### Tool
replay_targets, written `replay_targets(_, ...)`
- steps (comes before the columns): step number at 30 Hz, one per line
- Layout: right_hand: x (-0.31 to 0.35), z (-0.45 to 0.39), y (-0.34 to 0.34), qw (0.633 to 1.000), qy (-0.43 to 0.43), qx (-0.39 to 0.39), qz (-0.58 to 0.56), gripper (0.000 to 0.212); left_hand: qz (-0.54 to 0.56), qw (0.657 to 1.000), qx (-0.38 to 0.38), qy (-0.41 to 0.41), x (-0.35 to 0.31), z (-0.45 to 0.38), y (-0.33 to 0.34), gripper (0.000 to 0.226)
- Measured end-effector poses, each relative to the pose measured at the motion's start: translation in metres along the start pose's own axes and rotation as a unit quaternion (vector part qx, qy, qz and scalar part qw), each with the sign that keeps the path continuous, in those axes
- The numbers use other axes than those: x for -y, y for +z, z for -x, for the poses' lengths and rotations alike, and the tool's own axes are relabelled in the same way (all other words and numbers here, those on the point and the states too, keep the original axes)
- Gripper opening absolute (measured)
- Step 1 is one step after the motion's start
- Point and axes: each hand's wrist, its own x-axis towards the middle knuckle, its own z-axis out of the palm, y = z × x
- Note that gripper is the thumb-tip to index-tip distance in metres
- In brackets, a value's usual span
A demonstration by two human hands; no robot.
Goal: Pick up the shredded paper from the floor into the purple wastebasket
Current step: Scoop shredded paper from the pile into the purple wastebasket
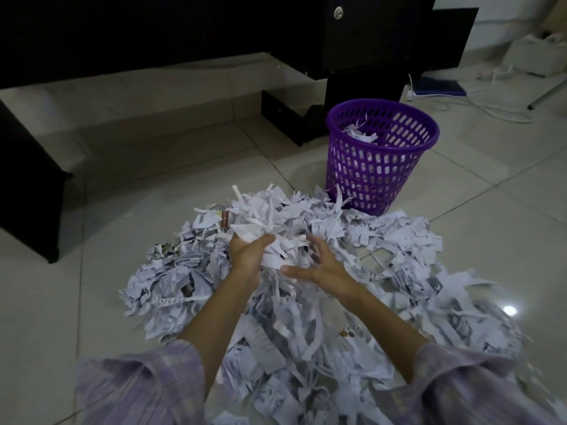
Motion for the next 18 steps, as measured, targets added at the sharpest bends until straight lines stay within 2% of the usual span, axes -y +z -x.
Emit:
replay_targets(2,-0.002,0.004,0.007,0.999,0.017,0.033,0.029,0.121,0.04,0.999,-0.008,-0.017,0.0,0.001,0.001,0.047)
replay_targets(4,-0.006,0.006,0.018,0.998,0.018,0.048,0.026,0.123,0.071,0.996,-0.017,-0.046,0.003,0.004,0.004,0.056)
replay_targets(8,-0.01,0.007,0.029,0.998,-0.003,0.042,-0.039,0.079,0.116,0.99,-0.012,-0.079,0.008,0.006,0.009,0.067)
replay_targets(12,-0.011,0.006,0.023,0.999,0.033,0.016,-0.023,0.037,0.166,0.981,-0.005,-0.096,0.007,0.006,0.006,0.056)
replay_targets(15,-0.013,0.005,0.014,0.998,0.064,0.004,0.005,0.029,0.14,0.986,-0.003,-0.086,0.008,0.006,0.005,0.052)
replay_targets(18,-0.011,0.007,0.003,0.996,0.075,0.005,0.058,0.035,0.083,0.994,-0.018,-0.072,0.006,0.003,-0.001,0.054)
